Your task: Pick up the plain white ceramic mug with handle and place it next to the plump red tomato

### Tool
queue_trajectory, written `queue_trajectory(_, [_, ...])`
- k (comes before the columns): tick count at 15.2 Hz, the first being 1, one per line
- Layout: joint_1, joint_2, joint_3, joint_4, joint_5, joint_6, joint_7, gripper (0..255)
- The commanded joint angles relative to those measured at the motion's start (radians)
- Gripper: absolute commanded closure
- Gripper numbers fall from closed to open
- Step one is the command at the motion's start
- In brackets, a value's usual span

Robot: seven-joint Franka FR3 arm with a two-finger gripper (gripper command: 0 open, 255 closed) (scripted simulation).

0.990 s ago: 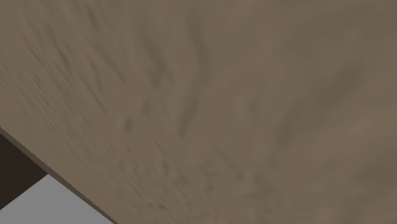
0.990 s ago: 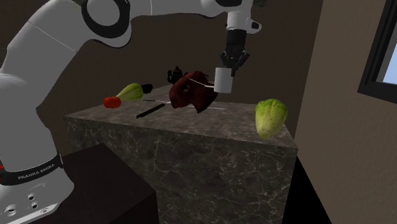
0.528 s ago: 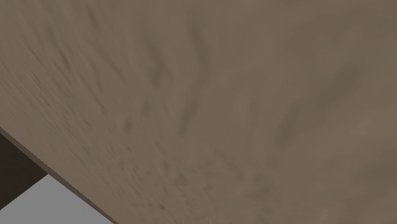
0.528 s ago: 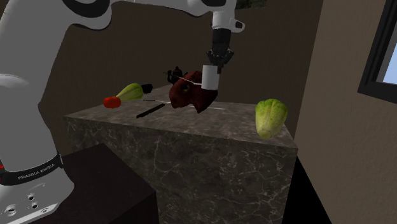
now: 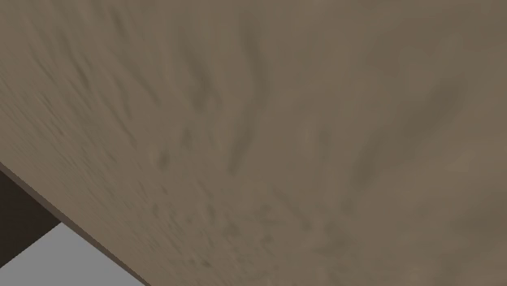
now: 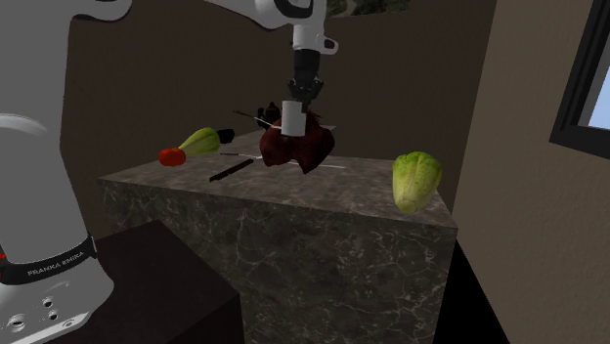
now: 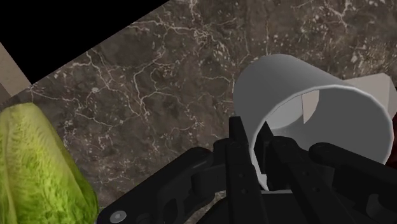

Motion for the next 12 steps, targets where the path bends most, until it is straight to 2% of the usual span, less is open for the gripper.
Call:
queue_trajectory(1, [0.031, -0.037, 0.015, -0.046, -0.005, 0.010, 0.045, 255])
queue_trajectory(12, [0.178, -0.155, 0.115, -0.202, -0.010, 0.055, 0.290, 255])
